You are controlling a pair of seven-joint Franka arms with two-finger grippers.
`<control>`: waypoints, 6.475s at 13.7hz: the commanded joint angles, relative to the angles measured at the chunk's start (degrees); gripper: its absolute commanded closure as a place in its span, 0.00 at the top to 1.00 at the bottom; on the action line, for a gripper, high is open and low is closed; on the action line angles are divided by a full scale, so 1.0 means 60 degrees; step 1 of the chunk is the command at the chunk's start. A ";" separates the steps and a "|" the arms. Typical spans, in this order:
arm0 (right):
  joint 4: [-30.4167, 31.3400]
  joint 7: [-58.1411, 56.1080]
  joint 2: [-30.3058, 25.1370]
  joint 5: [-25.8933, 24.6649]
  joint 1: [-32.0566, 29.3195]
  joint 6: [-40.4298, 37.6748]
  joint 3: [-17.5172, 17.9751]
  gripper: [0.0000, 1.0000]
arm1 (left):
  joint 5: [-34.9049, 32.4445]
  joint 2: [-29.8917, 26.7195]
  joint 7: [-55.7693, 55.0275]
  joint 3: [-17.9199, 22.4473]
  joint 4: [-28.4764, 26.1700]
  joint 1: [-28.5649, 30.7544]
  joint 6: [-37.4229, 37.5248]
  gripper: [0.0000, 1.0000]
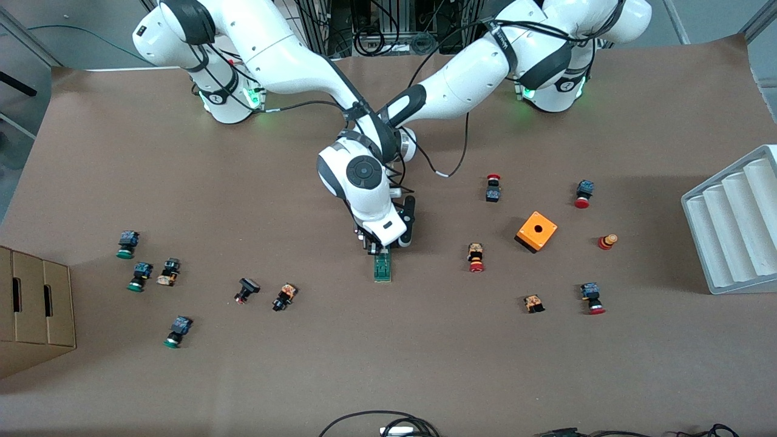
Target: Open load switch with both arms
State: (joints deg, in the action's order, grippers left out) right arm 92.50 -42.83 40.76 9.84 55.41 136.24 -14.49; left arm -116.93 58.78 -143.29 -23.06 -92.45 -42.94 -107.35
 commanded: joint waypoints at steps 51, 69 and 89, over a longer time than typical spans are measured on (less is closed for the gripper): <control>-0.0284 0.4473 -0.4231 -0.0228 -0.6700 -0.4015 -0.0075 1.00 | 1.5105 -0.6499 1.8165 -0.0039 -0.0207 0.2994 -0.1488 1.00; -0.0357 0.4942 -0.6004 -0.1727 -0.9454 -0.5918 0.2533 1.00 | 1.9299 -0.8986 2.4141 0.2038 0.0298 0.6703 0.1870 1.00; -0.0372 0.4986 -0.5593 -0.1669 -0.9454 -0.5890 0.2489 1.00 | 1.9240 -0.9562 2.4366 0.2964 -0.0661 0.7215 0.1822 1.00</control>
State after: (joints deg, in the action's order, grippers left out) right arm 90.98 -13.64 6.99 0.67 -0.71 101.22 0.01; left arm -1.70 1.11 2.20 -5.00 -97.26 0.02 -96.85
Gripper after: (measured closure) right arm 0.000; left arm 0.000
